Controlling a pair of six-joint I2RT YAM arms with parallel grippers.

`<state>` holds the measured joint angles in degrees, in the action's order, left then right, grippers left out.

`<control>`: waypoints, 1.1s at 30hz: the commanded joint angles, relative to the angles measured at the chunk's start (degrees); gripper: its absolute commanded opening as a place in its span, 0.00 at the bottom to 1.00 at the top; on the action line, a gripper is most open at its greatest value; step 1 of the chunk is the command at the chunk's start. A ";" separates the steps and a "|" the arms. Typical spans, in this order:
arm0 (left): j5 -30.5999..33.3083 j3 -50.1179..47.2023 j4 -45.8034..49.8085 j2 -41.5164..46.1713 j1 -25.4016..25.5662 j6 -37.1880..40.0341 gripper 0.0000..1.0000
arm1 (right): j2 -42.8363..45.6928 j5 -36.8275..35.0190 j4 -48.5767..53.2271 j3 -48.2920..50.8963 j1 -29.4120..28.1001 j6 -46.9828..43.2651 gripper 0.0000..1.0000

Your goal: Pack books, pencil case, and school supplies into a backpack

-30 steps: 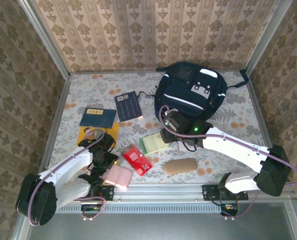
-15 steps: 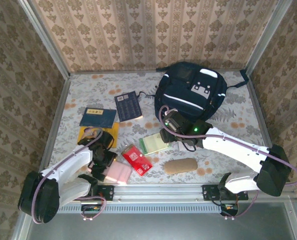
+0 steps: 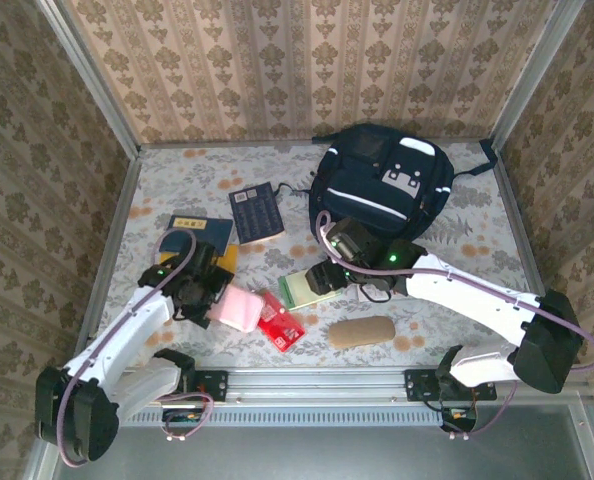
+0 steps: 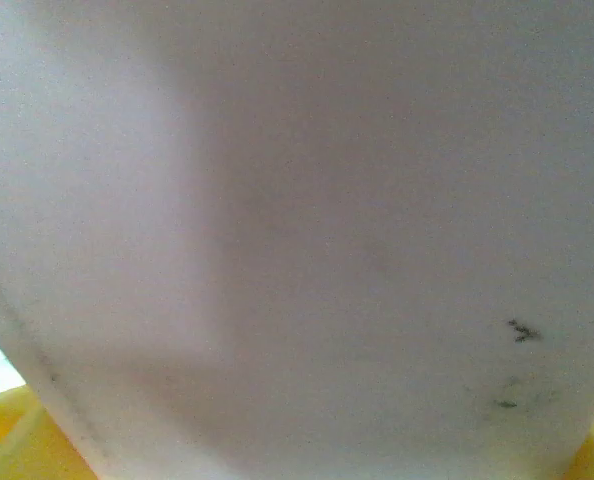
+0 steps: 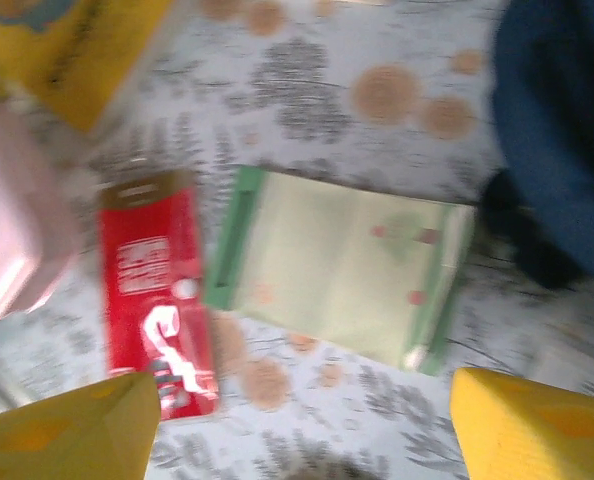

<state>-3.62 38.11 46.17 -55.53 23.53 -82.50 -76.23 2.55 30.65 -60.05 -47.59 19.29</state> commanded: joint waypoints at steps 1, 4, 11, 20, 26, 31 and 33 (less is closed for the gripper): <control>-1.16 2.54 -6.20 2.22 -0.41 9.74 0.70 | -0.30 17.19 -5.65 -2.02 0.65 -3.02 0.80; -7.65 2.16 -15.93 3.61 -1.09 16.76 0.73 | -1.48 20.05 -7.15 -2.86 1.47 -3.16 0.86; -15.30 7.39 -22.61 0.89 -1.73 31.11 0.72 | -3.05 0.95 -1.74 -7.34 12.85 -0.02 0.85; -22.13 10.67 -24.58 -4.97 -2.42 37.63 0.73 | -17.36 -11.42 3.10 -20.02 22.74 -10.45 0.85; -28.42 12.40 -27.09 -6.60 -3.48 41.78 0.73 | -29.16 9.30 5.17 -29.81 31.30 -17.93 0.87; -31.80 14.31 -27.26 -6.79 -3.49 45.80 0.72 | -37.22 10.90 11.18 -37.28 36.49 -22.40 0.86; -31.97 14.61 -26.63 -7.13 -3.49 47.08 0.72 | -39.14 12.29 12.22 -38.85 38.41 -22.26 0.86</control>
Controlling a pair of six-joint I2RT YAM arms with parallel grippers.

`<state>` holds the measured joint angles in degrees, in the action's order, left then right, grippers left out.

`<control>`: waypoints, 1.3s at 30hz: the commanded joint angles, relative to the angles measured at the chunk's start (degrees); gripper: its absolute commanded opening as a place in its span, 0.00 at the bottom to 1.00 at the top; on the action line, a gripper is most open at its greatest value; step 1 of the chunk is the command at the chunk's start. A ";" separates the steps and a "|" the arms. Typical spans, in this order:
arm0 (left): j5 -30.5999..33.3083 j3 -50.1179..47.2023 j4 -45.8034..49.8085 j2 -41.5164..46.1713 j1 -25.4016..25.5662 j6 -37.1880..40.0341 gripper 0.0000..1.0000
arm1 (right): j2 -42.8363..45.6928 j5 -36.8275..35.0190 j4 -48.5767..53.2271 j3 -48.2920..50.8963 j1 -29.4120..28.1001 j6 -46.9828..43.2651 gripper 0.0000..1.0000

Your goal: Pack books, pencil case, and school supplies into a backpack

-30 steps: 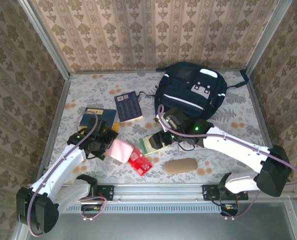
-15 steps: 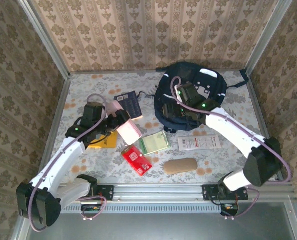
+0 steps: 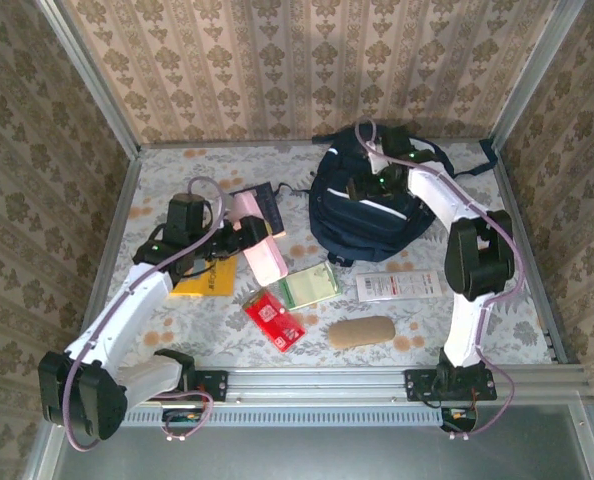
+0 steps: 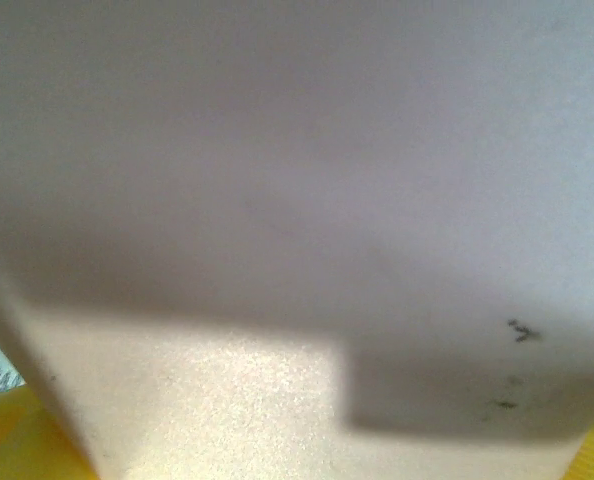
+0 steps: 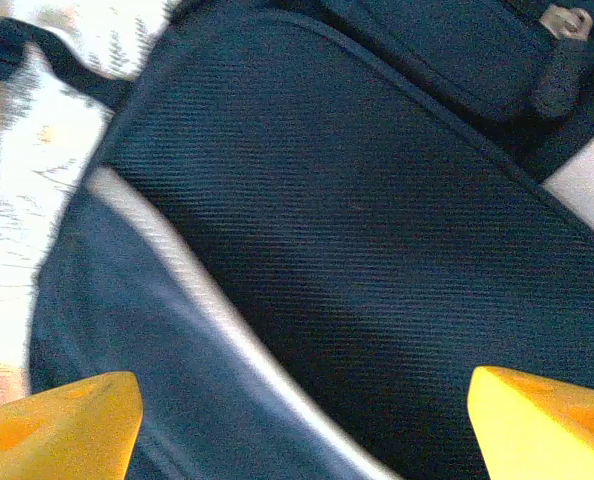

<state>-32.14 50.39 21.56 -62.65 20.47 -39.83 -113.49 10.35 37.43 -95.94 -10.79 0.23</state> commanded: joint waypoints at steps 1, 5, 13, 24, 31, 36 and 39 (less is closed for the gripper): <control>-3.65 2.34 -1.96 -0.17 -0.44 4.76 0.72 | -2.69 6.48 5.71 -3.37 2.67 -3.10 0.86; -6.58 0.09 -5.85 -0.45 -0.28 3.28 0.71 | -5.55 14.38 7.94 -4.12 5.00 -5.31 0.85; -8.73 -1.04 -6.51 -1.02 0.19 2.79 0.69 | -7.83 27.38 6.46 -3.00 6.57 -5.42 0.64; -9.08 -2.23 -8.55 -1.51 0.21 0.91 0.68 | -6.43 34.89 1.76 1.63 6.52 -4.21 0.20; -8.76 -2.80 -8.38 -0.63 0.19 1.14 0.68 | -8.40 31.98 2.93 0.25 5.19 -5.24 0.45; -8.64 -2.78 -8.05 -0.36 0.10 1.64 0.68 | -9.24 29.87 2.03 -0.88 4.34 -5.08 0.38; -8.55 -2.41 -8.11 -0.54 0.10 1.87 0.67 | -9.64 28.32 2.64 -1.91 3.04 -6.43 0.22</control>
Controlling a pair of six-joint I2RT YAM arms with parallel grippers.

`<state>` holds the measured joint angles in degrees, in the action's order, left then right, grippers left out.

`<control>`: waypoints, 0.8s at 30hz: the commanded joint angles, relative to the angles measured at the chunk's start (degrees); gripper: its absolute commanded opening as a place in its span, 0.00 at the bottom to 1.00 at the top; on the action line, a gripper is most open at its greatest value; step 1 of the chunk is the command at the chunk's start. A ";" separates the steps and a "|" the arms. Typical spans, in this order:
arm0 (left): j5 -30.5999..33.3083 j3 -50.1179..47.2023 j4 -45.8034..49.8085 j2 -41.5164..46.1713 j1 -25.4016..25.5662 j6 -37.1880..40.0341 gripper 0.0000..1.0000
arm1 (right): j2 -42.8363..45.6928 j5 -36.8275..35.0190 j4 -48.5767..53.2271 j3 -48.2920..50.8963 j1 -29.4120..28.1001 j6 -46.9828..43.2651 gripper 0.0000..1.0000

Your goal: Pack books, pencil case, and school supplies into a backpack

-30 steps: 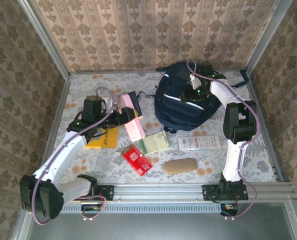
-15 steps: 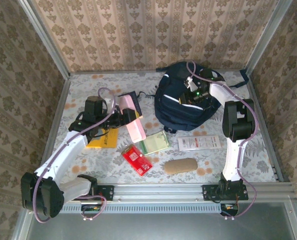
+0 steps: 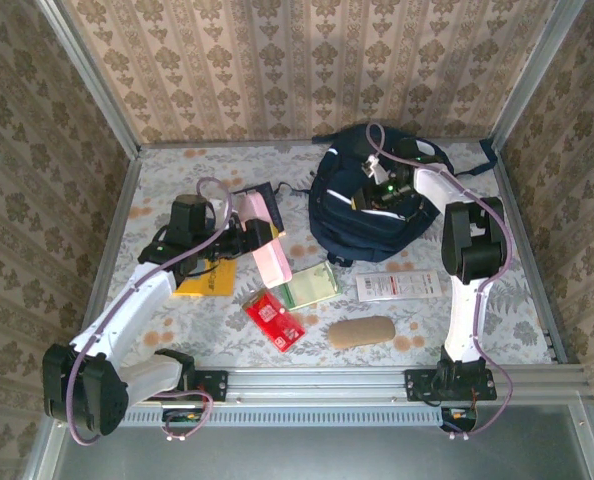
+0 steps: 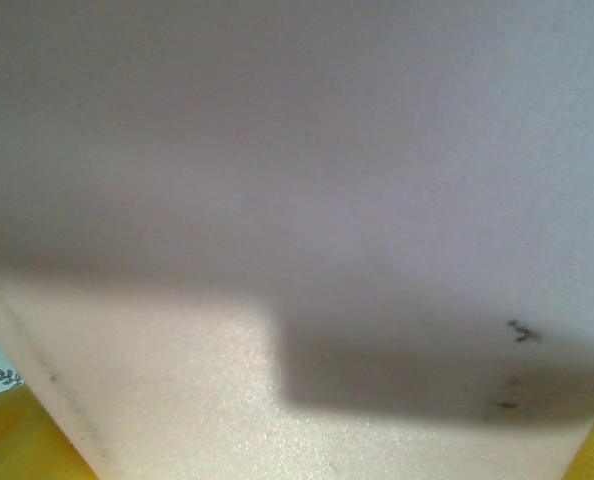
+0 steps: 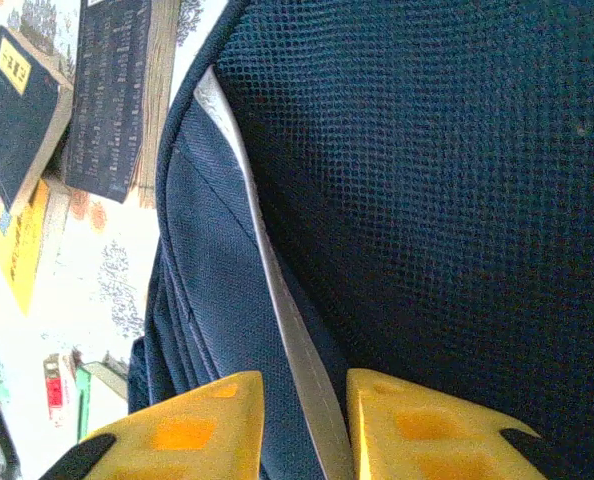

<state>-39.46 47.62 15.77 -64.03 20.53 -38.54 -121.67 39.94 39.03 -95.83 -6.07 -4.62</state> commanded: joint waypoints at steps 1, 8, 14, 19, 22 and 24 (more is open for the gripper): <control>-1.27 0.53 -2.33 0.75 0.03 0.65 0.67 | -1.55 -2.19 1.52 -2.40 -2.13 -2.19 0.17; -0.97 0.97 -1.80 0.40 0.00 1.28 0.66 | 1.18 -11.01 -0.16 -2.48 -2.90 -3.55 0.00; -0.59 1.20 -1.89 0.47 -0.46 1.56 0.65 | 8.21 -11.94 -6.99 -2.38 -1.22 4.23 0.00; 0.58 2.51 -0.69 0.75 -0.98 2.48 0.65 | 9.08 -9.06 -6.68 -8.51 0.05 15.28 0.00; 1.37 3.39 0.52 1.01 -1.37 3.28 0.65 | 10.17 -12.90 -5.79 -11.61 -1.41 19.23 0.00; 1.89 3.75 1.16 1.31 -1.71 3.55 0.65 | 10.57 -15.47 -5.76 -12.97 -2.35 21.07 0.00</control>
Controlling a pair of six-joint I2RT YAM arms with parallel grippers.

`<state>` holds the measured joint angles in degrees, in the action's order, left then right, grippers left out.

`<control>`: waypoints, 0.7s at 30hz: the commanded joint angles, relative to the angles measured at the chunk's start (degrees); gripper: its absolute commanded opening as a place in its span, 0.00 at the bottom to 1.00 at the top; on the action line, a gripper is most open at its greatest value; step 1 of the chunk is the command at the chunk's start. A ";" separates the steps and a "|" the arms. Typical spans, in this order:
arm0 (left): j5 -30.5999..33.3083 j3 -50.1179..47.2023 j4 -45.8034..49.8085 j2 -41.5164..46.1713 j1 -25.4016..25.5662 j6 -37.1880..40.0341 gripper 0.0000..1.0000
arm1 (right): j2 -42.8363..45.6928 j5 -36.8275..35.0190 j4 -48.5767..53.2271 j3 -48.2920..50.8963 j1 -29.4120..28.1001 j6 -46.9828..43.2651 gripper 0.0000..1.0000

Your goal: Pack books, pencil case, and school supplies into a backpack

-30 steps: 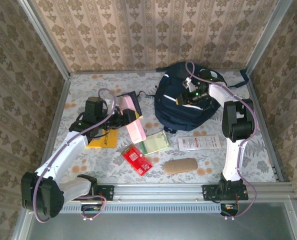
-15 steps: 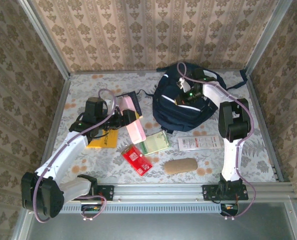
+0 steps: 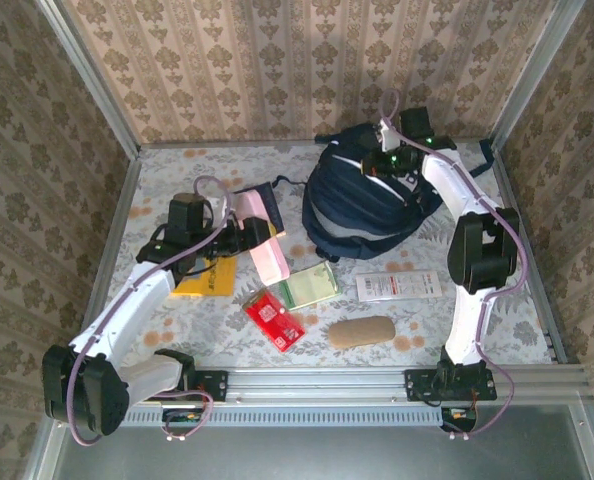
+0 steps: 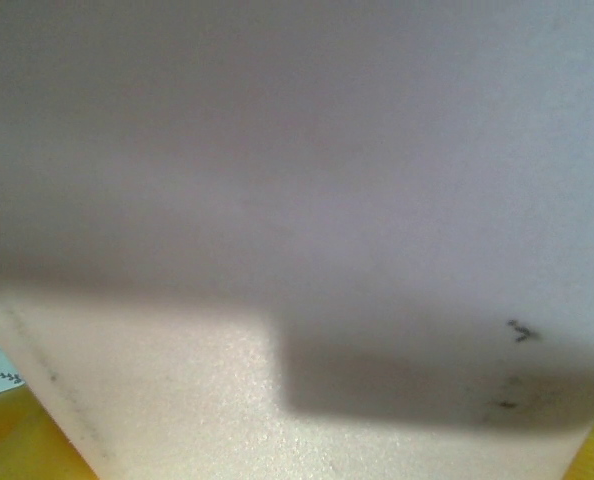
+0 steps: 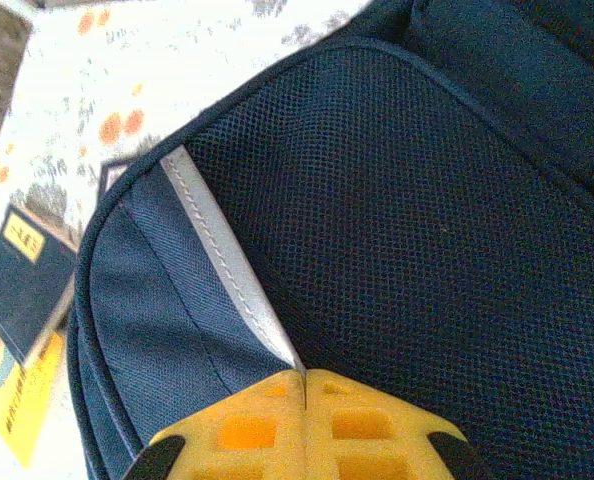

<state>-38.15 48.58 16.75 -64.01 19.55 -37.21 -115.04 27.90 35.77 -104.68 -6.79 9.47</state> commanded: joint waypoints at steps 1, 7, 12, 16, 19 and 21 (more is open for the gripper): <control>1.03 2.92 0.54 1.58 -0.96 2.33 0.64 | 3.59 -5.77 -1.16 -6.02 -2.29 7.97 0.00; 3.26 2.57 0.94 2.84 -2.08 2.23 0.63 | 1.02 -14.29 5.83 -17.17 -6.77 13.05 0.00; 3.43 2.74 1.17 3.00 -2.75 2.17 0.63 | -1.00 -22.44 10.31 -24.27 -10.86 15.17 0.00; 5.23 2.81 1.62 2.67 -3.24 2.02 0.62 | -2.13 -19.12 10.00 -24.68 -11.38 14.25 0.00; 11.06 3.72 2.72 1.91 -3.56 0.50 0.60 | -2.44 -15.87 9.62 -24.89 -10.80 13.57 0.00; 13.18 5.07 1.94 0.67 -3.64 -0.36 0.60 | -1.99 -10.76 8.45 -24.27 -9.45 13.57 0.00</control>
<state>-29.69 49.91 19.07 -62.72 16.49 -36.45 -117.36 11.55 47.53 -126.39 -18.33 22.35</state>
